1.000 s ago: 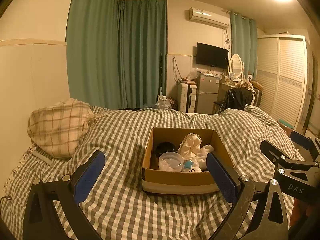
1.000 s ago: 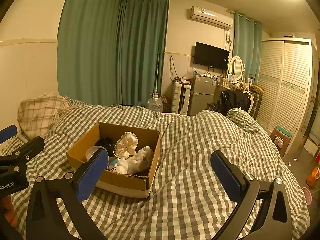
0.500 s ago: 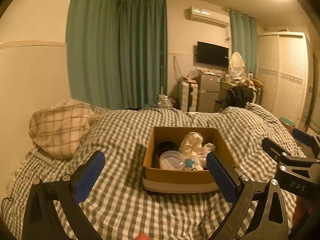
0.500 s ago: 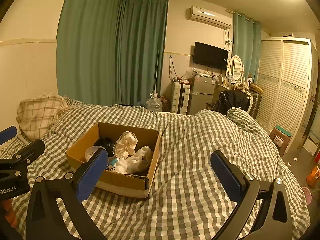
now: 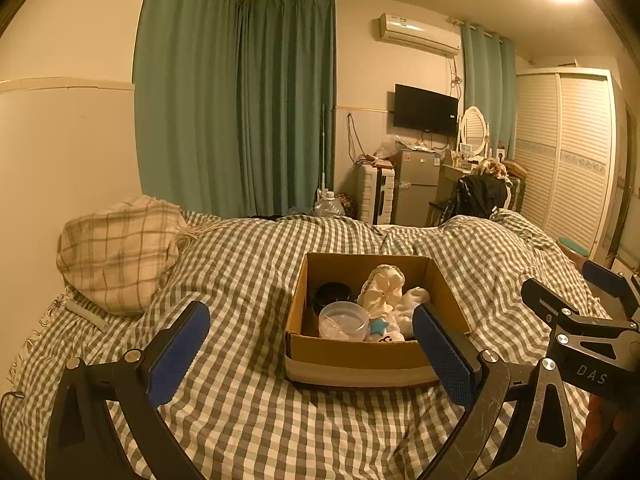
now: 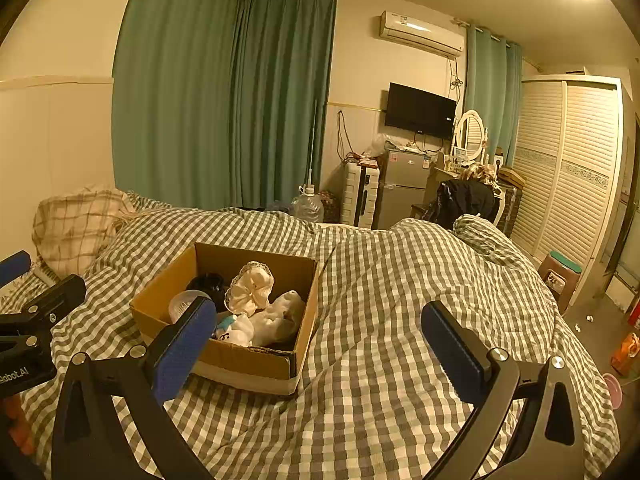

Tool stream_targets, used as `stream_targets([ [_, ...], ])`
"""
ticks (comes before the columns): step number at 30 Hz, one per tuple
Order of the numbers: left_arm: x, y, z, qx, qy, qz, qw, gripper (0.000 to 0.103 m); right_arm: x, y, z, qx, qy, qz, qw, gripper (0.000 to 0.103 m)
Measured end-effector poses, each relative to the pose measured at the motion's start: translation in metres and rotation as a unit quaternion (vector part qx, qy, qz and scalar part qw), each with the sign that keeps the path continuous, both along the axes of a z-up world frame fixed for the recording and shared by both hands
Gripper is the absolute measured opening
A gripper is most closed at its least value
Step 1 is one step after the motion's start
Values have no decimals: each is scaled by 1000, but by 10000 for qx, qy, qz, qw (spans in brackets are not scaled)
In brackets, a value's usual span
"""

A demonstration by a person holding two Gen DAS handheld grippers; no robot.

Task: Organize objects

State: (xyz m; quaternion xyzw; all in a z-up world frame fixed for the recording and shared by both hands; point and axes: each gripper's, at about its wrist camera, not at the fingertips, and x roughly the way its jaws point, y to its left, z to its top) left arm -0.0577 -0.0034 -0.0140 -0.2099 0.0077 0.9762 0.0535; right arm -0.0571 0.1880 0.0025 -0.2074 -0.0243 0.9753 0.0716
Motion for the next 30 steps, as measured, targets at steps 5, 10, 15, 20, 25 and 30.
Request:
stream_targets([
  [5,-1,1,0,15,-14,-15,10000,103,1,1,-2,-7,-8,-4,10000,103],
  [10,-1,0,0,15,-15,-19,10000,103,2,2,-3,-1,-16,0,10000,103],
  [15,-1,1,0,3,-29,-23,10000,103,0,1,-4,-1,-30,8,10000,103],
  [20,-1,1,0,6,-22,-16,10000,103,1,2,-4,-3,-32,7,10000,103],
  [25,-1,1,-1,6,-27,-13,10000,103,1,2,-5,3,-42,10,10000,103],
  [30,0,2,0,32,-5,-40,10000,103,1,1,-4,-4,-42,13,10000,103],
])
